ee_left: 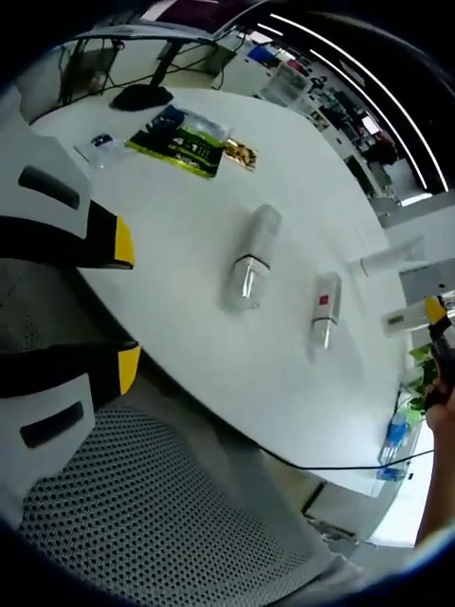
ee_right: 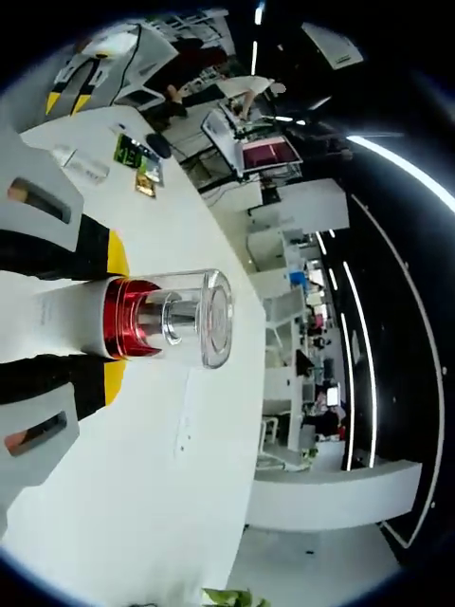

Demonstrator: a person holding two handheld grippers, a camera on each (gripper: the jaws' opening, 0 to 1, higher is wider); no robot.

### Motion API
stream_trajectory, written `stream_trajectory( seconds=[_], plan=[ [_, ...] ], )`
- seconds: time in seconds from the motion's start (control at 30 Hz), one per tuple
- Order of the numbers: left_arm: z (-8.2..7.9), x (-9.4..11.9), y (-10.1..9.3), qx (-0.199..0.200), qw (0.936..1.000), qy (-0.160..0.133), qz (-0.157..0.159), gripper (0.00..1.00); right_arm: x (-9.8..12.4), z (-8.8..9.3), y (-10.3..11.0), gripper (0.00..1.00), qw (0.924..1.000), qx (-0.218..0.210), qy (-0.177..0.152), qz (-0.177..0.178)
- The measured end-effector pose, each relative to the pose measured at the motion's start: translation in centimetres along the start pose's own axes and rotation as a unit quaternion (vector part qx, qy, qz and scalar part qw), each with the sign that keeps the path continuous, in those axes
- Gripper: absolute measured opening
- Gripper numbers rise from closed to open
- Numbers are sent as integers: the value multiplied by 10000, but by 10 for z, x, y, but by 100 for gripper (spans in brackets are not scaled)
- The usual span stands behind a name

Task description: Arrange the skincare products in the storage area until every visible bottle or jar stands upright without overlapping.

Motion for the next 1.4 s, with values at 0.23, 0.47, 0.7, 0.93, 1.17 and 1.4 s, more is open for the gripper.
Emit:
stream_trajectory(
  seconds=[0.23,0.47,0.7,0.93,1.17,1.4],
  plan=[
    [2,0,-4,-30,9999,46,114,27,-5,-2,-20,23,9997,0,11,229],
    [7,-1,-4,-29,9997,172,163,26,-13,-2,-32,23,9993,-14,44,376],
    [9,-2,-7,-17,9995,203,243,26,-23,-1,-43,23,9986,-59,75,518],
    [12,-2,-8,-70,9992,286,278,23,-32,-1,-52,23,9980,20,195,606],
    [5,-1,-10,122,9991,115,382,25,-44,-4,-67,23,9970,59,226,737],
    [6,-1,-10,105,9992,147,370,24,-59,-8,-81,23,9957,130,159,904]
  ],
)
Point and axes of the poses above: the point that each gripper's makers call its tool centre point, and the gripper's own axes: x roughly backward along the fingers, y roughly to its left, z roughly out of its underside, the point moved 1 cm from there along x, roughly backward along the fingers, and after that the axes turned 9 degrees about -z, right-handed, at the moved point
